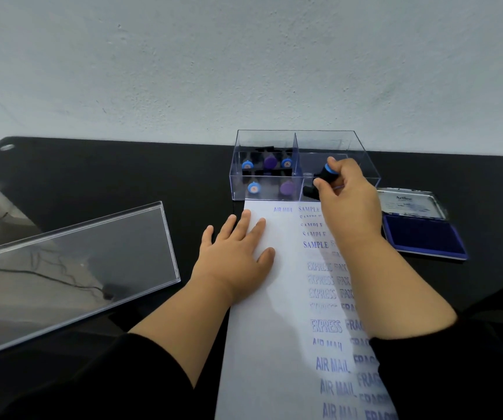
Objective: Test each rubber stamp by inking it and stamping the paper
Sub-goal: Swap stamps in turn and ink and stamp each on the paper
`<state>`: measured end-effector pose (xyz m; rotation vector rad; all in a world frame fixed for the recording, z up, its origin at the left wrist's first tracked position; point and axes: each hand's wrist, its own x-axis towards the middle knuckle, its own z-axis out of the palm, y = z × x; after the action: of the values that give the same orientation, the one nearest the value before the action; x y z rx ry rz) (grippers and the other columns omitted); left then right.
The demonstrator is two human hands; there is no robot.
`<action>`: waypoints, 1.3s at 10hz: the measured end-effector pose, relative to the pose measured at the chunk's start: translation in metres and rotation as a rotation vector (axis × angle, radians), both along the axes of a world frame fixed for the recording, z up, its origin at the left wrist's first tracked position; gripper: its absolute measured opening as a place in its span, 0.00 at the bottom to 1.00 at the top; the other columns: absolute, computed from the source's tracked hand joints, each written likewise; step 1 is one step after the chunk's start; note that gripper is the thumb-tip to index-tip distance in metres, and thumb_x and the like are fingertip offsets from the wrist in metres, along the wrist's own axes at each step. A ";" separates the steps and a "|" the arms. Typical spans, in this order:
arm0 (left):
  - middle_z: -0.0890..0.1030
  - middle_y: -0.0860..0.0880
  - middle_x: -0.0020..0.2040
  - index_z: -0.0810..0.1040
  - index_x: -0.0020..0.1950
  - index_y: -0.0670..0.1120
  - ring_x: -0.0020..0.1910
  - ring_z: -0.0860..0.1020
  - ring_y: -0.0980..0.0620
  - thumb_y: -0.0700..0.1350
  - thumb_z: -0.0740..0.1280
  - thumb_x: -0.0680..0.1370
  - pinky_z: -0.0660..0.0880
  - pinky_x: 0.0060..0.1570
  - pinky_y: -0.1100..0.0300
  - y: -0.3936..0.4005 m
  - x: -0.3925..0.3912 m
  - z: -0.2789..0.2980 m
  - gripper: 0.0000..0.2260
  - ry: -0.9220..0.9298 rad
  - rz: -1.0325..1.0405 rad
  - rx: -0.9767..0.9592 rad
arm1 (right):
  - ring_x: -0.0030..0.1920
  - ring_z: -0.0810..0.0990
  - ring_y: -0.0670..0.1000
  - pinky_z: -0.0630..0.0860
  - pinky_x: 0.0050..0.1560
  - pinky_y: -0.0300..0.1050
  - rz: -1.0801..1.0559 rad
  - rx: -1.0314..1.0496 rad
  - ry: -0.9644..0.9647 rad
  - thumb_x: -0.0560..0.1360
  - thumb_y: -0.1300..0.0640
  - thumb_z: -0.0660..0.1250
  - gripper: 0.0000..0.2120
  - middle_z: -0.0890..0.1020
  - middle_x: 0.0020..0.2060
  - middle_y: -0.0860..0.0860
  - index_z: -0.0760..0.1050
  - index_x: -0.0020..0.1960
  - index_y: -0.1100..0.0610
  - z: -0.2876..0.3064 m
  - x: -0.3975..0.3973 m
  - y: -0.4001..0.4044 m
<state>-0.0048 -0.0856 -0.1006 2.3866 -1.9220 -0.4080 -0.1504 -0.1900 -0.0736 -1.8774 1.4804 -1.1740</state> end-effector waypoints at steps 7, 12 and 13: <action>0.39 0.56 0.78 0.43 0.77 0.59 0.76 0.39 0.55 0.59 0.46 0.82 0.36 0.73 0.50 0.000 0.000 -0.001 0.25 -0.006 0.002 -0.004 | 0.44 0.76 0.49 0.67 0.39 0.40 -0.007 -0.002 0.018 0.76 0.53 0.64 0.13 0.77 0.39 0.44 0.71 0.61 0.48 -0.001 -0.002 0.000; 0.38 0.55 0.78 0.42 0.77 0.58 0.76 0.39 0.54 0.59 0.44 0.82 0.37 0.74 0.48 0.000 0.002 0.001 0.25 -0.030 -0.009 0.034 | 0.45 0.77 0.49 0.69 0.39 0.42 -0.069 0.009 0.091 0.77 0.54 0.62 0.14 0.78 0.48 0.49 0.69 0.62 0.48 0.004 -0.029 0.016; 0.38 0.54 0.78 0.42 0.77 0.58 0.77 0.39 0.53 0.59 0.44 0.82 0.37 0.74 0.48 0.000 0.002 0.001 0.25 -0.041 -0.016 0.046 | 0.45 0.77 0.49 0.70 0.38 0.44 -0.133 0.025 0.141 0.78 0.55 0.62 0.14 0.79 0.50 0.50 0.68 0.63 0.50 0.008 -0.054 0.018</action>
<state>-0.0033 -0.0859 -0.0996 2.4279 -1.9706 -0.4117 -0.2048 -0.1715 -0.0660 -1.9035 1.7119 -1.0948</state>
